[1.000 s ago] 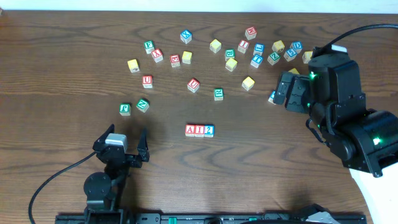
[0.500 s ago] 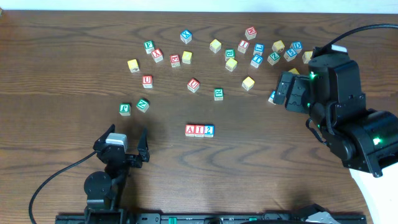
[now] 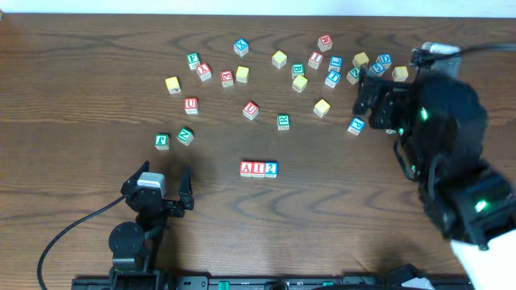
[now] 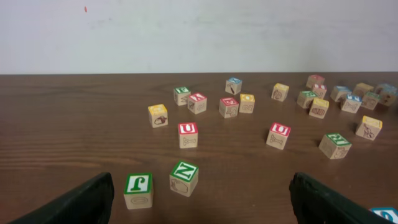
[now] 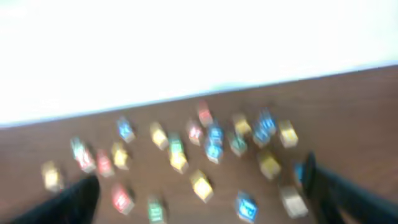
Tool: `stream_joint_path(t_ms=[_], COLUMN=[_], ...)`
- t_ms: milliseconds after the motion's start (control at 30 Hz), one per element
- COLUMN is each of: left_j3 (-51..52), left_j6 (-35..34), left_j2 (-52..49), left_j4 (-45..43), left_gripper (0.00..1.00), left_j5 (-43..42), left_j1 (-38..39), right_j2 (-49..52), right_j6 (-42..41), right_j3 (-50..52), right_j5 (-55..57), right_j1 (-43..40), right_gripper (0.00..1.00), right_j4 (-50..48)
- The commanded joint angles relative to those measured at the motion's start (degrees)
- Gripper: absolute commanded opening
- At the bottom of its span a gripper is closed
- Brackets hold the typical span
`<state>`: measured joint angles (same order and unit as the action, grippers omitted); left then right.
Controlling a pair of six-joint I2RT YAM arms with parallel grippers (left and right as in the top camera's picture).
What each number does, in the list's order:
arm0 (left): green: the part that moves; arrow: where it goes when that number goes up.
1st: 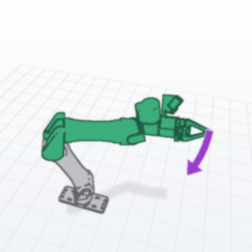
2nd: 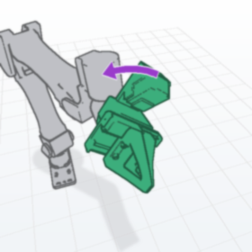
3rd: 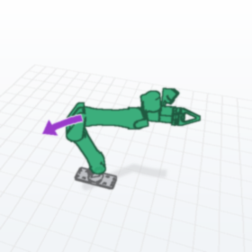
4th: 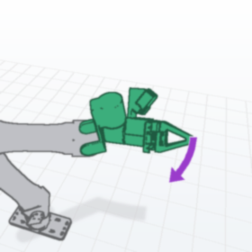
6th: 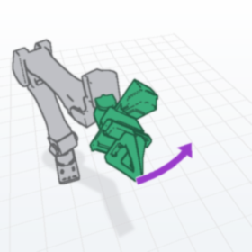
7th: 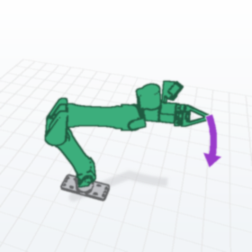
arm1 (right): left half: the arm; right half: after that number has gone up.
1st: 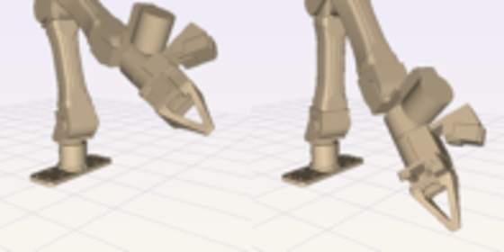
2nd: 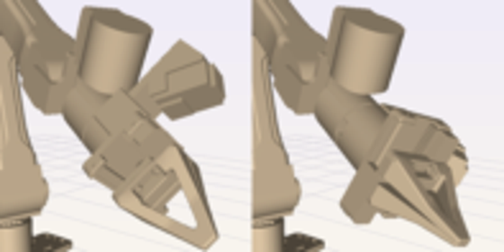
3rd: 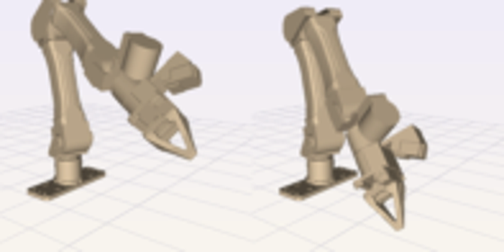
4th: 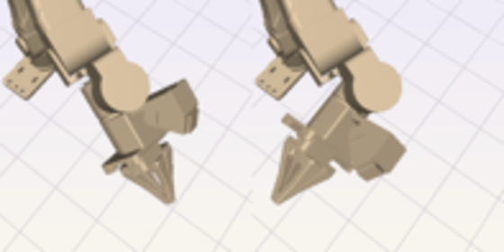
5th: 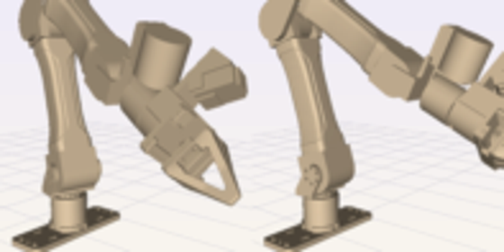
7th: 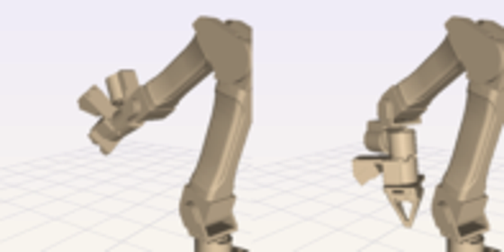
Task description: Spell out AI2
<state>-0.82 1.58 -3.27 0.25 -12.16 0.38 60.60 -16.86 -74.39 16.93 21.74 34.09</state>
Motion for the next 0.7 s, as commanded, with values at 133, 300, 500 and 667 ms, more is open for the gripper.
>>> stream_joint_path(t_ms=[133, 300, 500, 667], left_j3=[0.5, 0.5, 0.5, 0.5], left_j6=[0.7, 0.7, 0.7, 0.7], left_j2=[-0.1, -0.1, -0.1, -0.1], left_j4=[2.7, 2.7, 2.7, 2.7], left_gripper=[0.89, 0.89, 0.89, 0.89], left_j5=[-2.6, -2.6, -2.6, -2.6], left_j1=[-0.3, -0.3, -0.3, -0.3], right_j2=[-14.3, -23.5, -35.1, -42.7], right_j6=[14.5, 23.2, 27.9, 32.4], right_j3=[32.6, 50.3, 63.4, 68.9], right_j5=[-3.4, -10.5, -16.9, -22.3], right_j1=[-0.9, -2.7, -6.8, -10.9], right_gripper=[0.99, 0.99, 0.99, 0.99], right_j4=[-38.7, -54.9, -58.6, -58.0])
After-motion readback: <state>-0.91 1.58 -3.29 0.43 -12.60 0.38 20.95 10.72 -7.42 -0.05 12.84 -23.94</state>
